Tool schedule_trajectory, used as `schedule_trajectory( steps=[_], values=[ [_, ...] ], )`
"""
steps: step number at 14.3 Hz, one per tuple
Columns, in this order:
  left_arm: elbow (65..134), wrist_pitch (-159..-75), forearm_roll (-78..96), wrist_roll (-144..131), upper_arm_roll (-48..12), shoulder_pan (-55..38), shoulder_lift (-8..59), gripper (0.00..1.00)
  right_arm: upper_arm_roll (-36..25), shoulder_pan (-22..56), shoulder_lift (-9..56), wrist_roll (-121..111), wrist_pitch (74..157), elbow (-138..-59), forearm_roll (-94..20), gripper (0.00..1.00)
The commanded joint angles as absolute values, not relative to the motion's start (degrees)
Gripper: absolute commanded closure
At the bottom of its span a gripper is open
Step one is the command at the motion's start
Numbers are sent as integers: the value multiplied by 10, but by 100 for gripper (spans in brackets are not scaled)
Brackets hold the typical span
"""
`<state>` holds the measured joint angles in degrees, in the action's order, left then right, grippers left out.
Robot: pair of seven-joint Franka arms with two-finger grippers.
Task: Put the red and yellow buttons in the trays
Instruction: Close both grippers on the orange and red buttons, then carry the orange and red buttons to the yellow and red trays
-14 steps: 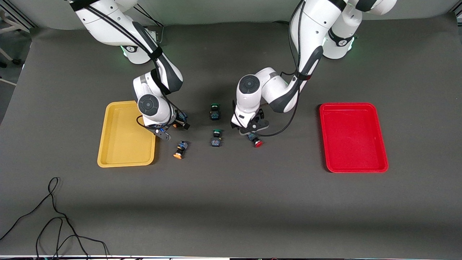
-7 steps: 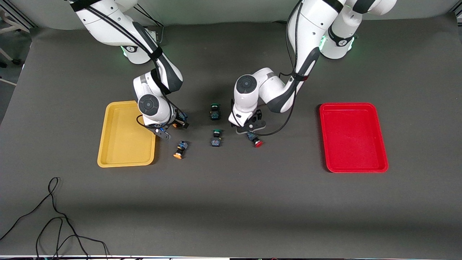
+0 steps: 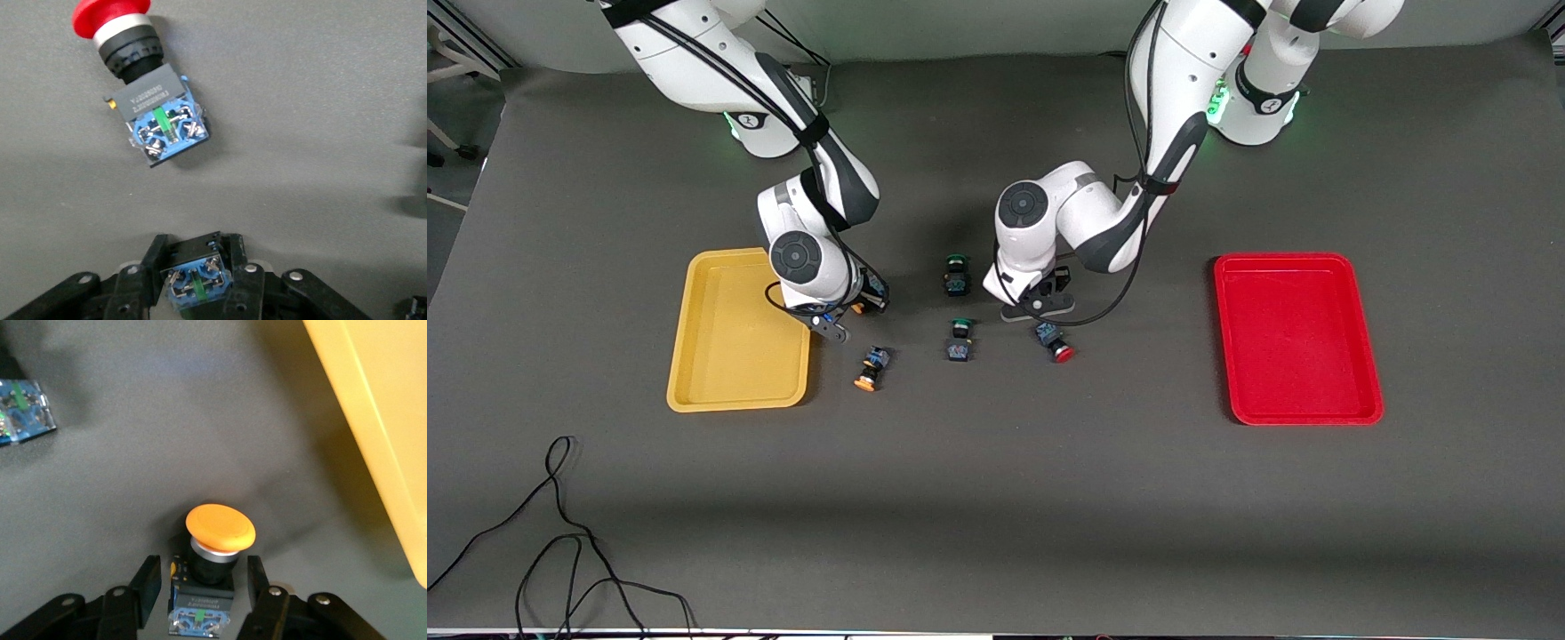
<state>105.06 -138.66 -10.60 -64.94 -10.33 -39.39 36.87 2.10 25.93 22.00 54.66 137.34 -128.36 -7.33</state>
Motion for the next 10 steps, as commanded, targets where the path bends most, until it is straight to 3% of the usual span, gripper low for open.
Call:
schedule_trajectory(
  steps=[1, 5, 10],
  values=[
    [1039, -1343, -104, -644, -105, -396, 358, 90, 18, 266, 218, 557, 1385, -1291, -81, 63],
    [994, -1263, -46, -606, -105, -365, 328, 95, 18, 265, 210, 555, 1379, -1291, -81, 85],
    [964, -1093, 50, -427, -105, -255, 227, 97, 0, 257, 126, 539, 1274, -1283, -81, 87]
  ],
)
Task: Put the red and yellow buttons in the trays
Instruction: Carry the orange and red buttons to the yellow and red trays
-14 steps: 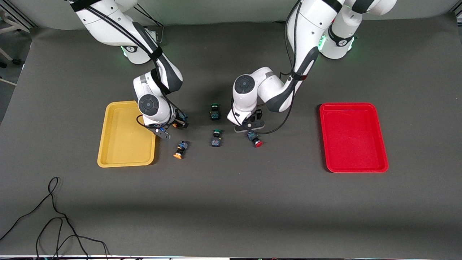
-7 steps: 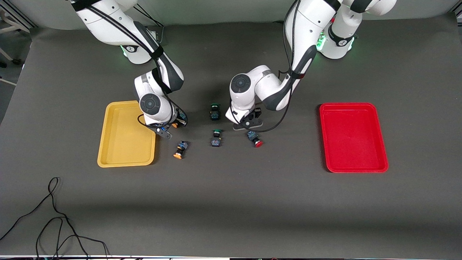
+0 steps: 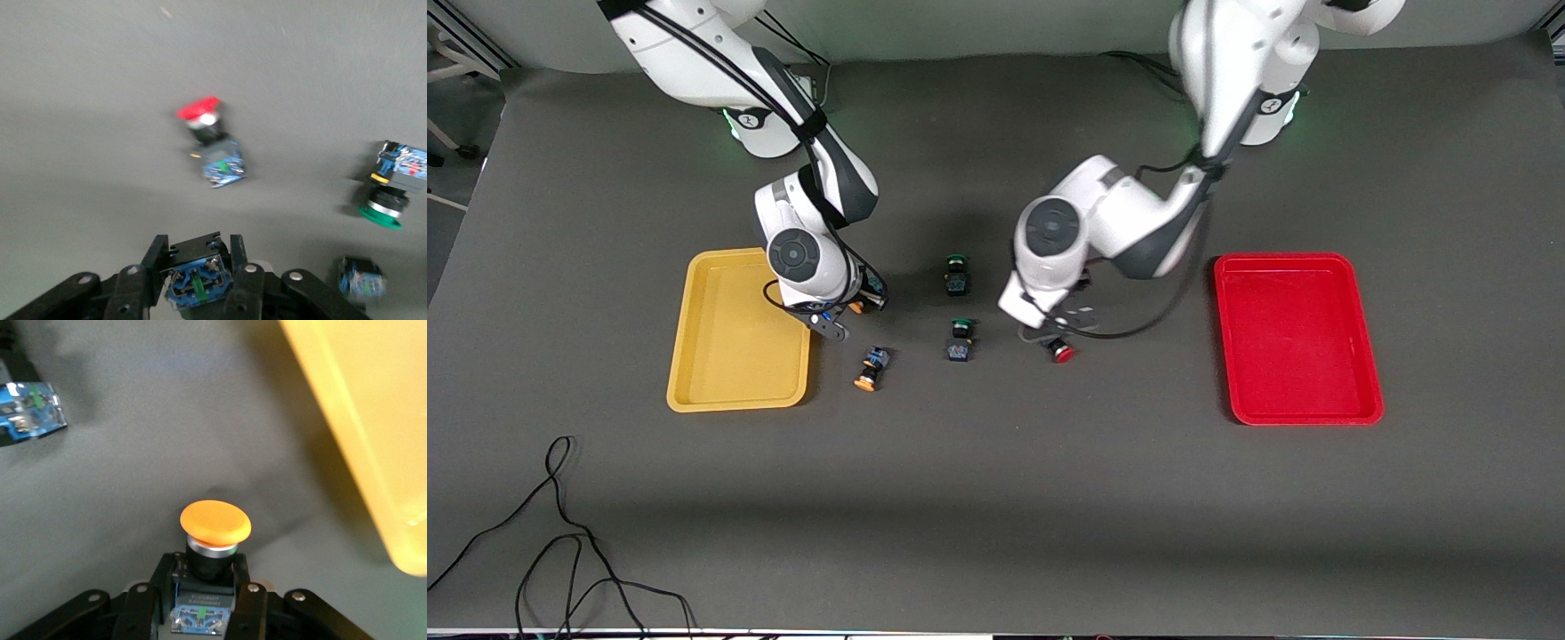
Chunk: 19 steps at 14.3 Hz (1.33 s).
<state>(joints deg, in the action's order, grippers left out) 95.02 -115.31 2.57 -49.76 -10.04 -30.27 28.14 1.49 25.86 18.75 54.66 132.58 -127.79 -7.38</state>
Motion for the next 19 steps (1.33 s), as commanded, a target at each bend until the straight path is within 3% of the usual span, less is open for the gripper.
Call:
schedule_trajectory(
  steps=[1, 3, 6, 8, 11, 13, 17, 18, 19],
  values=[
    [966, -1053, 52, -382, -105, -228, 208, 97, -16, 257, 103, 520, 1249, -1281, -81, 87],
    [986, -1006, 48, -286, -101, -170, 174, 98, -54, 257, 62, 480, 1200, -1273, -81, 87],
    [1054, -1008, 25, -132, -98, -75, 119, 97, -125, 258, 29, 406, 1160, -1262, -74, 87],
    [1077, -1025, -11, -46, -98, -21, 119, 97, -167, 258, 27, 352, 1161, -1272, -73, 87],
    [1159, -1165, -47, 9, -98, 32, 128, 97, -210, 258, 35, 296, 1195, -1312, -73, 87],
    [1211, -1290, -62, 11, -97, 42, 158, 97, -234, 258, 37, 256, 1281, -1371, -73, 87],
    [1246, -1454, -93, 4, -81, 43, 232, 97, -260, 258, 76, 203, 1385, -1426, -76, 87],
    [1250, -1467, -97, 4, -80, 43, 241, 94, -260, 258, 85, 203, 1388, -1426, -79, 87],
    [1249, -1469, -105, 4, -80, 43, 243, 77, -260, 258, 90, 203, 1391, -1426, -80, 87]
  ],
)
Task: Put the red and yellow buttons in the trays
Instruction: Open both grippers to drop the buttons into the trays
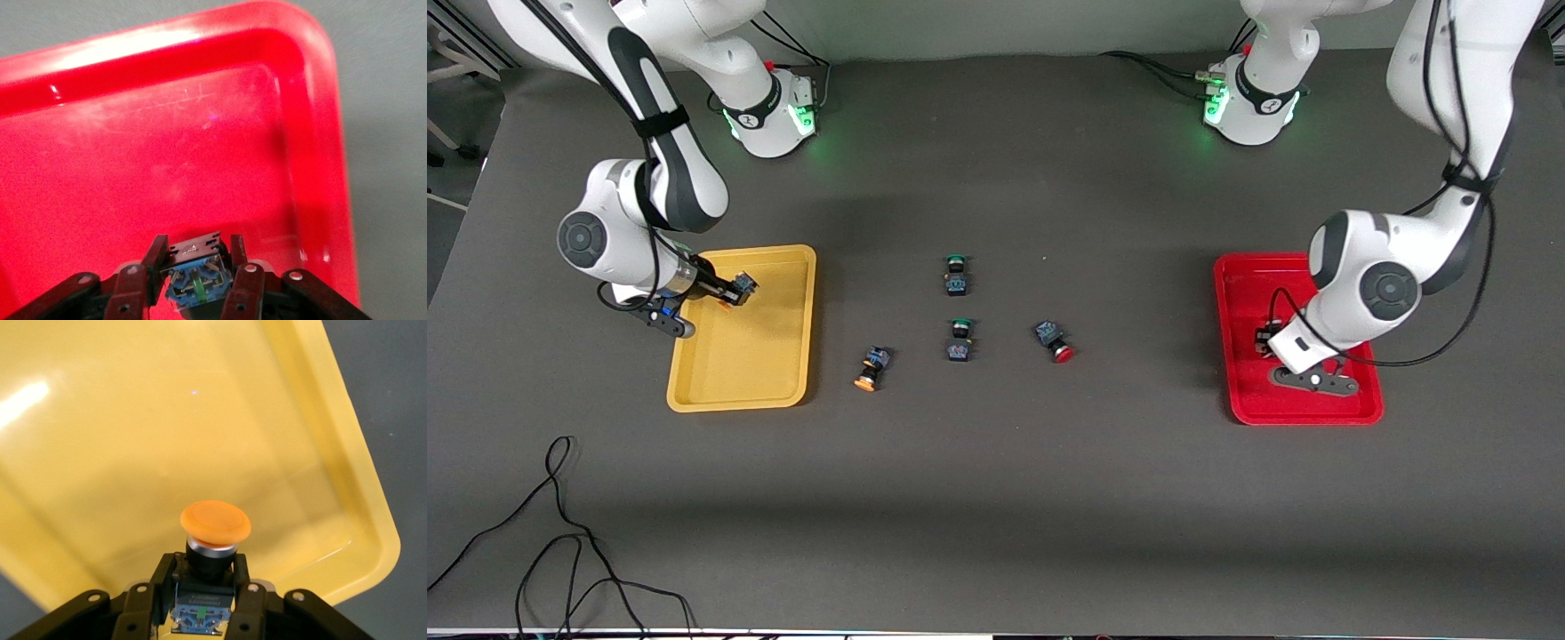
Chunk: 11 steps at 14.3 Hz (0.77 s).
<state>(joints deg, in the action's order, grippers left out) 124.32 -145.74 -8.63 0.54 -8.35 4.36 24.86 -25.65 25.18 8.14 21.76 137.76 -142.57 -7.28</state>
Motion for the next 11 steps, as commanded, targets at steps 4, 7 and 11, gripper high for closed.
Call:
schedule_trajectory(
  steps=[4, 7, 11],
  values=[
    [1231, -1434, -108, 10, -80, 45, 227, 0, -260, 257, 101, 203, 1404, -1425, -81, 51],
    [1180, -1283, -99, 12, -83, 45, 175, 0, -261, 257, 100, 205, 1400, -1424, -81, 0],
    [1062, -1072, -26, 3, -89, 34, 133, 0, -260, 260, 80, 214, 1362, -1387, -81, 0]
  ],
)
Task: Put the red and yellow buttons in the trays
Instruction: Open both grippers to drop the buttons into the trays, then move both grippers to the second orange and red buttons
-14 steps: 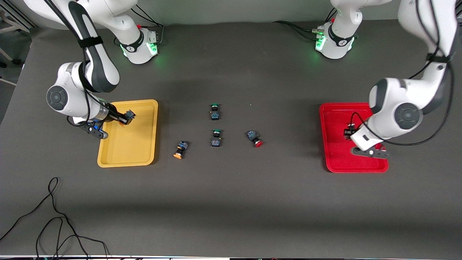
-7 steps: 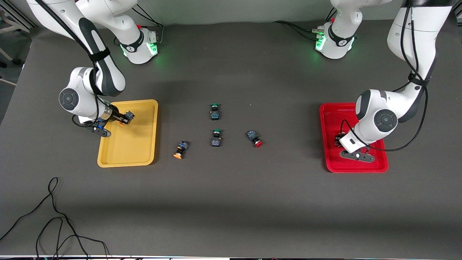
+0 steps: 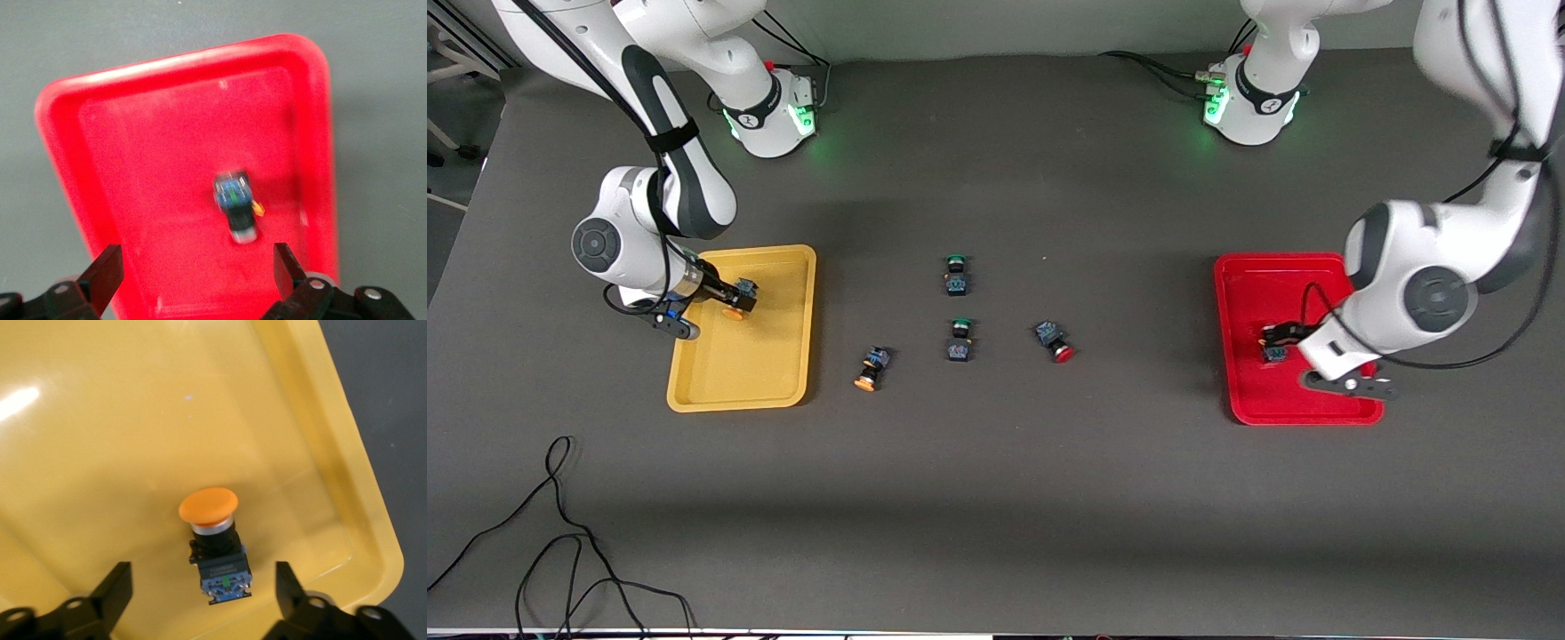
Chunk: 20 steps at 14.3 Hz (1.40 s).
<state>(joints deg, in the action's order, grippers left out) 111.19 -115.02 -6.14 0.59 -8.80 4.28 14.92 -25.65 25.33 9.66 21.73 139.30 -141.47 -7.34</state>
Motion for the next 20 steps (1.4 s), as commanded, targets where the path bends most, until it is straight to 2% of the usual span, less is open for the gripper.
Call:
schedule_trajectory(
  steps=[1, 3, 6, 10, 12, 15, 20],
  values=[
    [1032, -1041, -5, -10, -93, 26, 132, 0, -259, 261, 80, 214, 1334, -1356, -81, 0],
    [994, -1018, 15, -80, -99, 4, 134, 0, -257, 262, 84, 214, 1277, -1288, -81, 0],
    [973, -1044, 17, -224, -106, -80, 148, 0, -251, 286, 105, 216, 1214, -1182, -82, 0],
    [938, -1131, 15, -448, -106, -191, 199, 0, -250, 356, 172, 279, 1191, -1075, -82, 0],
    [908, -1154, 7, -538, -106, -242, 235, 0, -250, 384, 219, 297, 1192, -1035, -129, 0],
    [904, -1224, -32, -630, -105, -279, 297, 0, -250, 416, 278, 297, 1207, -1001, -180, 0],
    [907, -1317, -92, -706, -104, -301, 399, 0, -249, 447, 347, 330, 1294, -1016, -214, 0]
  ],
)
